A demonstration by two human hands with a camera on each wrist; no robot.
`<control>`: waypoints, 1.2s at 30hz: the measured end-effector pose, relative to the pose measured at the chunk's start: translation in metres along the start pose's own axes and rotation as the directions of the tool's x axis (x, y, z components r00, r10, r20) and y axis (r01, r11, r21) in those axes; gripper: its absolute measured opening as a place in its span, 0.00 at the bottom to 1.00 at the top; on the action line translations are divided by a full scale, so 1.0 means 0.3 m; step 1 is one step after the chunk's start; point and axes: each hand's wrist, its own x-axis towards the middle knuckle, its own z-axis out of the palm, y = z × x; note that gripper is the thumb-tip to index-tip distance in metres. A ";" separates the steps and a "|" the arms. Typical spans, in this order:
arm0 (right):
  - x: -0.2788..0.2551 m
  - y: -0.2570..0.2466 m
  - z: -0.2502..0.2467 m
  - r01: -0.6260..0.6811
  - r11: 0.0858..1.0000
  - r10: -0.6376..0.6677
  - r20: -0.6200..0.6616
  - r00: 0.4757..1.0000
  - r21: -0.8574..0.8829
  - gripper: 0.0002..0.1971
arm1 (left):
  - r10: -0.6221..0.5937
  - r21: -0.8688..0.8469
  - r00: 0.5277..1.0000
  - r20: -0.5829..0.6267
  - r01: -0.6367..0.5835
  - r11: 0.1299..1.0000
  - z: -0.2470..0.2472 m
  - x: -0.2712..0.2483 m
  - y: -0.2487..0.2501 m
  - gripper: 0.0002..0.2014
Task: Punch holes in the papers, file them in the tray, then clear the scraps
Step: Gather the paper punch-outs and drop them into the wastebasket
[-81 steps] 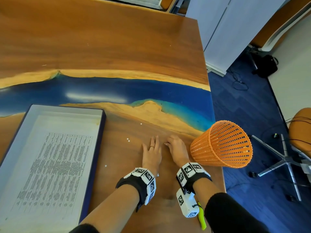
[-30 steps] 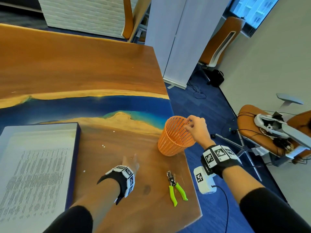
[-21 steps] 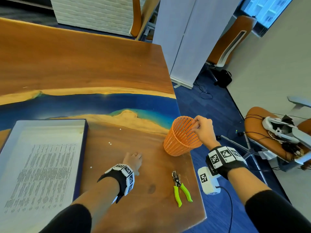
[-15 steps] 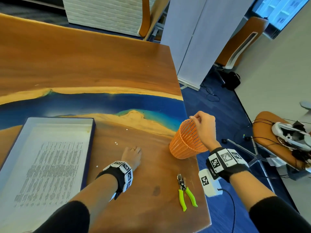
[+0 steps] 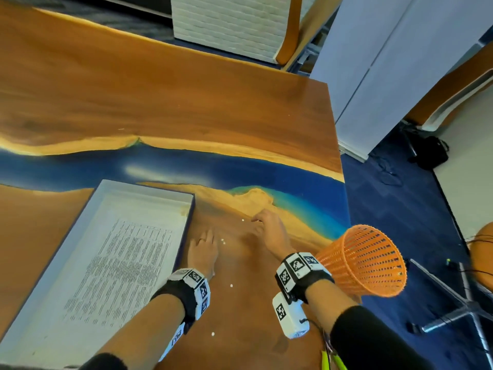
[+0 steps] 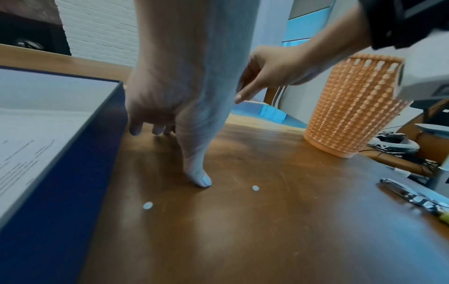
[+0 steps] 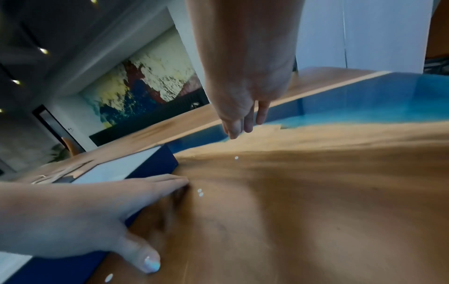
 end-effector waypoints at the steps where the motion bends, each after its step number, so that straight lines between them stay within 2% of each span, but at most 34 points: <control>1: 0.015 0.007 0.025 -0.008 1.000 0.008 0.014 1.000 0.004 0.11 | -0.015 -0.003 1.000 0.007 0.015 1.000 0.006 0.007 -0.007 0.55; 4: 0.060 0.026 0.084 -0.053 0.998 0.051 0.037 0.998 0.038 0.10 | -0.029 0.006 0.999 0.026 0.029 1.000 0.015 0.026 -0.015 0.58; 9: 0.119 0.039 0.145 -0.088 0.996 0.087 0.033 0.996 0.033 0.08 | -0.043 0.017 0.998 0.049 0.042 0.999 0.006 0.053 -0.012 0.57; 15: 0.141 0.050 0.193 -0.084 0.996 0.084 0.002 0.996 0.030 0.07 | -0.049 0.040 0.996 0.070 0.046 0.998 -0.005 0.071 -0.012 0.61; 23: 0.165 0.072 0.205 -0.158 0.978 0.168 -0.063 0.984 0.133 0.04 | -0.054 0.006 0.997 0.052 0.053 0.999 -0.002 0.065 -0.012 0.54; 26: 0.172 0.080 0.205 -0.142 0.983 0.151 -0.066 0.986 0.117 0.04 | -0.055 -0.004 0.998 0.038 0.055 0.998 -0.003 0.066 -0.010 0.49; 36: 0.182 0.087 0.216 -0.064 0.998 0.063 -0.026 0.998 -0.005 0.05 | -0.057 -0.005 0.997 0.048 0.058 0.998 0.001 0.069 -0.010 0.52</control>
